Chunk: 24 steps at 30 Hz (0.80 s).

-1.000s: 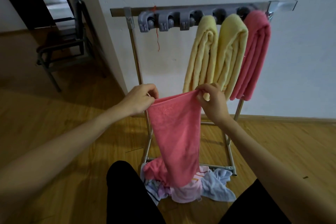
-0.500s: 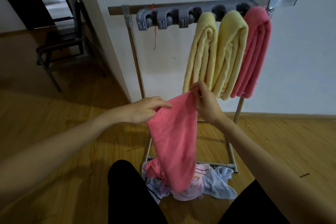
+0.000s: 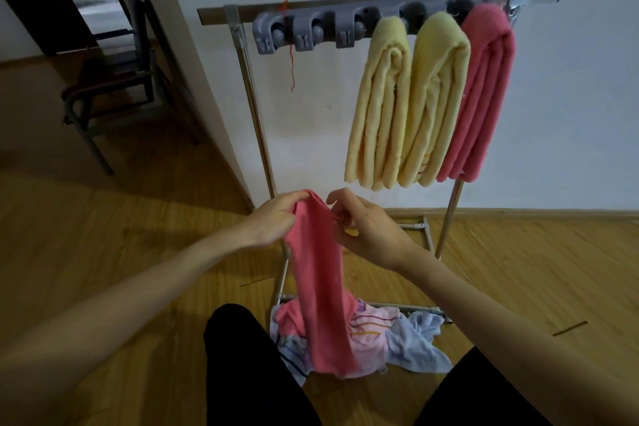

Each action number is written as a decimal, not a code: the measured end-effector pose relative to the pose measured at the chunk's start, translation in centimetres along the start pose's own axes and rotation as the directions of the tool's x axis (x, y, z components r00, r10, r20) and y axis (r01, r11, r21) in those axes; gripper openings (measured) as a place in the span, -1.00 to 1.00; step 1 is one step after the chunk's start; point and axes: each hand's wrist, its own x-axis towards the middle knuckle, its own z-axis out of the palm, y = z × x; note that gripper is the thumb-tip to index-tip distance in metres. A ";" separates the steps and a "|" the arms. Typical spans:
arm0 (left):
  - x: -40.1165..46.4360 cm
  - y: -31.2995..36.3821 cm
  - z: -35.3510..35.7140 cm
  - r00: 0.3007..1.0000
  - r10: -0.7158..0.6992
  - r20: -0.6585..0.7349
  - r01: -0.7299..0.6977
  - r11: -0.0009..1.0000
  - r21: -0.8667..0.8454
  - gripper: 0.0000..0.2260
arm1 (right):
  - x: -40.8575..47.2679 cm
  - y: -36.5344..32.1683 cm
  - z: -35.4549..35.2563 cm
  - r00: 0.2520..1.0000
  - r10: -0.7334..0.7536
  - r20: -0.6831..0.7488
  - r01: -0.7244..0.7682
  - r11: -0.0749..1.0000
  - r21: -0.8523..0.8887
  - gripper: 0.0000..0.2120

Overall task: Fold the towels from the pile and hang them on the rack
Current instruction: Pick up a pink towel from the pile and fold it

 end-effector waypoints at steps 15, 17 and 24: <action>-0.7 -0.1 1.0 0.995 -0.102 -0.025 0.096 0.980 -0.172 -0.41 | 0.2 -2.0 2.3 0.993 -0.017 -0.120 0.034 0.989 0.143 -0.79; -0.7 0.0 1.0 0.994 -0.104 -0.034 0.096 0.979 -0.180 -0.39 | 0.4 -2.2 2.4 0.992 -0.036 -0.117 0.051 0.991 0.124 -0.81; -0.5 0.6 1.3 0.996 -0.082 -0.032 0.072 0.966 -0.247 -0.52 | 0.6 -2.2 2.8 0.985 -0.131 -0.113 0.129 0.991 -0.025 -0.75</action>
